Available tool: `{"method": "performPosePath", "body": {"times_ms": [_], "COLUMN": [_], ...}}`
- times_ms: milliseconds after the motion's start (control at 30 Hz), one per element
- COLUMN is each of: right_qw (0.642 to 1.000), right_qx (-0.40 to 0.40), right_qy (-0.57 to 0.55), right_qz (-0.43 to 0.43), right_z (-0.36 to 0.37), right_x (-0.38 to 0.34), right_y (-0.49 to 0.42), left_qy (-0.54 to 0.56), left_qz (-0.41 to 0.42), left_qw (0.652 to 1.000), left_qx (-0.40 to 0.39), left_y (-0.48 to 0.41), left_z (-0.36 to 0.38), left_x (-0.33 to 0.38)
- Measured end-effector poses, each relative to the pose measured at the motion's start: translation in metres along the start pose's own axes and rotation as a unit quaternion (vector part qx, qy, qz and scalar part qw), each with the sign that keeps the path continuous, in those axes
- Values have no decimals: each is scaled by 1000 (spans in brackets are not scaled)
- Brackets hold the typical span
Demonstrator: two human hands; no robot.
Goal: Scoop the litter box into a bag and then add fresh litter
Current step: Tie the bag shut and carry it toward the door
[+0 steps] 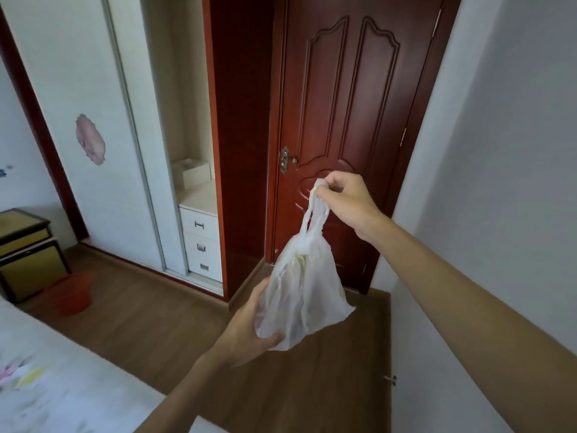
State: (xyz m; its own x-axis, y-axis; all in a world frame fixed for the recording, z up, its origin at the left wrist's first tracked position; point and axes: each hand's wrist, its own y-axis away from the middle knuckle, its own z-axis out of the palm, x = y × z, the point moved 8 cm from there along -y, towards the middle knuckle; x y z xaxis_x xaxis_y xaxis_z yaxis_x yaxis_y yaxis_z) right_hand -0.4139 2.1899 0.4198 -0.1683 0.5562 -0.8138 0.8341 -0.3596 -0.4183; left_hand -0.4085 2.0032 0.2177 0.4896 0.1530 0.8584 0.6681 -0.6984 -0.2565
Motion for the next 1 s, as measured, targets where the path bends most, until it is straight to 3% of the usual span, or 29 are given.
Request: {"method": "performPosePath", "body": {"times_ms": [367,1000], "right_qw": [994,975], "right_qx": [-27,-69], "right_qy": [-96,-210], "right_qz": [38,11], "right_z": [28,132], "right_x": [68,121], "right_y": [-102,-302], "left_qy": [-21,-24], "left_qz": [-15,-58], "left_qw": [999,992], "left_qx": [40,106], "left_y": [-94,-271], "left_z": [-21,-118], "left_x": [-51,-161]}}
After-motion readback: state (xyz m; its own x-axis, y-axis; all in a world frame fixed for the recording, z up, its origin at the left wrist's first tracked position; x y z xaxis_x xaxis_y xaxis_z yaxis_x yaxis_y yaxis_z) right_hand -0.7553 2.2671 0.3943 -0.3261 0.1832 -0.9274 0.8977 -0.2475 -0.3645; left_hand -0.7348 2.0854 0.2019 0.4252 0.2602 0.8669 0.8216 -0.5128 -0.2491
